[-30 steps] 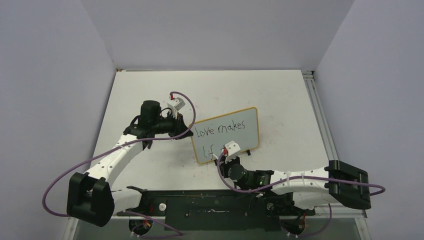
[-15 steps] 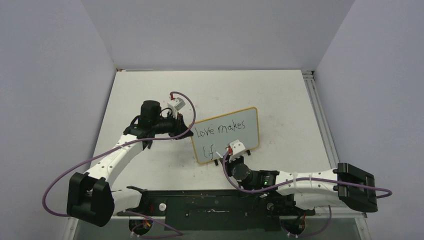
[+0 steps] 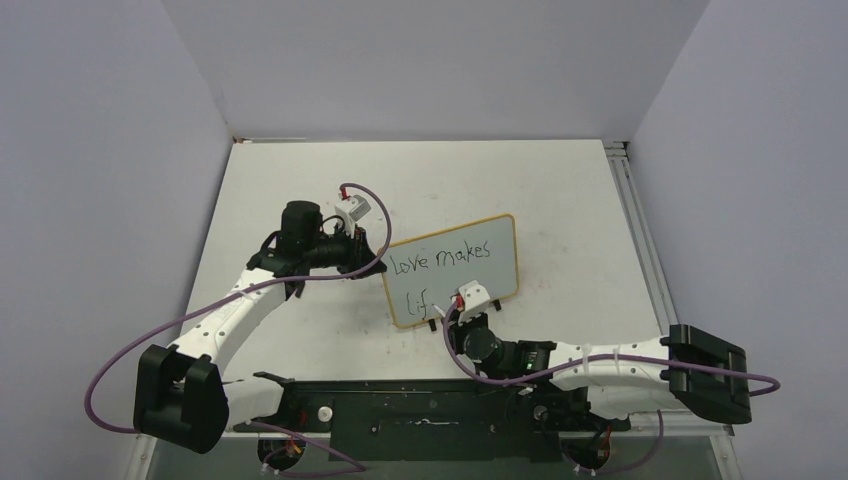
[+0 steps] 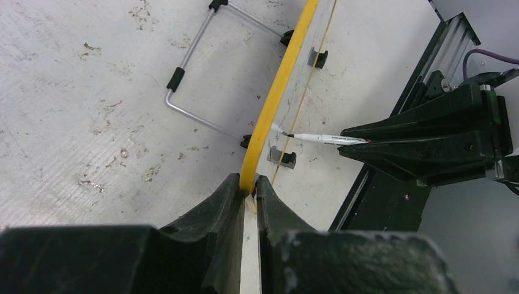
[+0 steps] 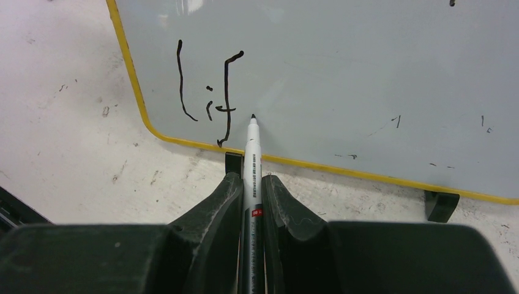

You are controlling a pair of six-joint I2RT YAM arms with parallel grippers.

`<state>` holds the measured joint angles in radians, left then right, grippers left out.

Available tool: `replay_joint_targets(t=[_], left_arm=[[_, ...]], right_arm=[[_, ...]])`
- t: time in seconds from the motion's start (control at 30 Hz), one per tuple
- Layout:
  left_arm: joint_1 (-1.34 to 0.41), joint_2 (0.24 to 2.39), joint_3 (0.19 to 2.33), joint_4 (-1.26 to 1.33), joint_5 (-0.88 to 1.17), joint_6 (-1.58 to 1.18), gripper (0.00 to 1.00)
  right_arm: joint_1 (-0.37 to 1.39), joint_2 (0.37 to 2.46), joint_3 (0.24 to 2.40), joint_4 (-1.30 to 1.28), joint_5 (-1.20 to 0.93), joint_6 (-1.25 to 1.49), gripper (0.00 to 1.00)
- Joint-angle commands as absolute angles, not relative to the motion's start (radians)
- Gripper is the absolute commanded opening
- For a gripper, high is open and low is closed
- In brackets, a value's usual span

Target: Write a sentence on the whiteboard

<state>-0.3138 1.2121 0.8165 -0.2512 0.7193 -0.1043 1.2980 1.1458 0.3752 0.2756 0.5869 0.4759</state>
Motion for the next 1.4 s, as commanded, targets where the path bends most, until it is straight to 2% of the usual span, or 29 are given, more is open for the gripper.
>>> replay_joint_targets(t=[0.0,0.67,1.37], left_arm=[[-0.319,1.224,0.854,-0.247,0.72,-0.108,0.0],[-0.318,1.219,0.854,-0.249,0.721,-0.107,0.0],[-0.318,1.213,0.852,-0.25,0.722,-0.107,0.0]], right_arm=[[1.282,1.153,0.37,0.329,0.589,0.476,0.05],[1.262,1.09,0.368,0.252,0.622,0.486,0.05],[1.262,1.093,0.408,0.293,0.609,0.433,0.05]])
